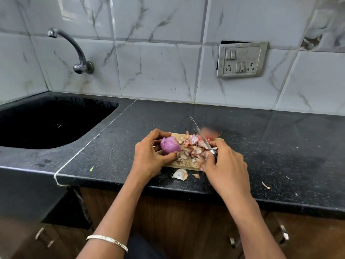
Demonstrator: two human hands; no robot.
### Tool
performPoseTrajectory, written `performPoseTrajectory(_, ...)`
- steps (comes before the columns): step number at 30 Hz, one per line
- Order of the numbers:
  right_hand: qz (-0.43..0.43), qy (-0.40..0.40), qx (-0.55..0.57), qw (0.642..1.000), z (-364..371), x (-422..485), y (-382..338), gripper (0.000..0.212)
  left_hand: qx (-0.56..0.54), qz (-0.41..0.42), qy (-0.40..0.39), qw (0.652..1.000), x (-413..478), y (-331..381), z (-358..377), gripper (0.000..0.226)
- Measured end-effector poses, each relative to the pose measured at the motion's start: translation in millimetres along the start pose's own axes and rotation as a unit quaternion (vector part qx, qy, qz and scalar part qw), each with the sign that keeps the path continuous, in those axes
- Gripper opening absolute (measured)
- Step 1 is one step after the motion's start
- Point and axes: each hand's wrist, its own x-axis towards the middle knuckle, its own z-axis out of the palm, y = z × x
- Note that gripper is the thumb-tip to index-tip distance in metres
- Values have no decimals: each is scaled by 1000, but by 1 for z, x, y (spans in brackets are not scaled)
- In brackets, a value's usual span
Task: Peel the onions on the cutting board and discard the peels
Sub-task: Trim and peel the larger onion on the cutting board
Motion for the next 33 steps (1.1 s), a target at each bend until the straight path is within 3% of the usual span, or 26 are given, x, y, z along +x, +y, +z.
performPoseTrajectory(13, 97, 50, -126, 986, -5, 40, 55, 27, 31, 37, -27, 998, 0, 0, 0, 58)
performPoseTrajectory(20, 83, 64, -195, 975, 8, 42, 54, 23, -26, 13, -61, 998, 0, -2, 1, 59)
performPoseTrajectory(22, 16, 100, -127, 987, 13, 41, 47, 24, -52, 10, -74, 996, 0, 0, 2, 58)
performPoseTrajectory(24, -59, 99, 36, 993, 17, 39, 32, 22, -74, 13, -75, 994, 0, 1, 2, 56)
performPoseTrajectory(27, -85, 13, 236, 968, 27, 42, 6, 25, -108, 30, -76, 991, -1, 0, 3, 55)
performPoseTrajectory(30, -39, -139, 397, 906, 43, 44, -14, 34, -118, 49, -73, 989, -3, 0, 3, 53)
performPoseTrajectory(33, 16, -186, 531, 827, 49, 44, -22, 27, -78, 43, -58, 994, 0, -6, 2, 48)
